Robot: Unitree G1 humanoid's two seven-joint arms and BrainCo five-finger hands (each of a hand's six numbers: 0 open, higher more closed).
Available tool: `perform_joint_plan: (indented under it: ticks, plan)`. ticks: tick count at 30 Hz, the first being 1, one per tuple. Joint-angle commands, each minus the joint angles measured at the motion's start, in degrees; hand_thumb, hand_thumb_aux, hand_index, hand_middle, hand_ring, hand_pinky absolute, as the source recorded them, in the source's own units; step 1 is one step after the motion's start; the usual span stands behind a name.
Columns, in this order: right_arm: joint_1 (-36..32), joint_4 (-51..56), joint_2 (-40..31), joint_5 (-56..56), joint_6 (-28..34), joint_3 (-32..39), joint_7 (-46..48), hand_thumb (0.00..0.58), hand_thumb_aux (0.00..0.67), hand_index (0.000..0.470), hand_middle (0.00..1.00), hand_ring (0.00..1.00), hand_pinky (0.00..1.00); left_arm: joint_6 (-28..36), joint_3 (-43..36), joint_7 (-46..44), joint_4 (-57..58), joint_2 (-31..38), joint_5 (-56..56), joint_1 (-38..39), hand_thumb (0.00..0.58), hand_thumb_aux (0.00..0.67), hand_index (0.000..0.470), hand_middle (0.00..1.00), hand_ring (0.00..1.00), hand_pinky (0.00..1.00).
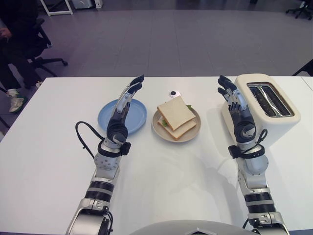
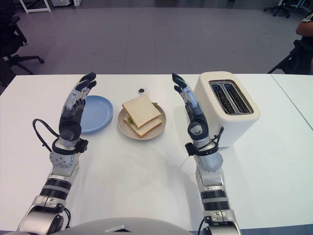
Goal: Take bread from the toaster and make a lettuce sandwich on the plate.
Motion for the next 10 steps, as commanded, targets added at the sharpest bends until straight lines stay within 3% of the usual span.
perform_joint_plan:
  ticks: [1, 10]
  plan:
    - [-1.28, 1.83, 0.20, -1.01, -0.41, -0.30, 0.04, 0.000, 0.000, 0.000, 0.00, 0.00, 0.00, -0.25, 0.70, -1.44, 1.26, -0.45, 0.68, -0.09, 0.000, 0.000, 0.000, 0.00, 0.00, 0.00]
    - [-3.10, 4.89, 0.14, -2.68, -1.18, -0.19, -0.21, 0.000, 0.000, 0.000, 0.00, 0.00, 0.00, -1.04, 1.88, -3.16, 3.46, -1.48, 0.89, -1.23, 0.000, 0.000, 0.000, 0.00, 0.00, 0.00]
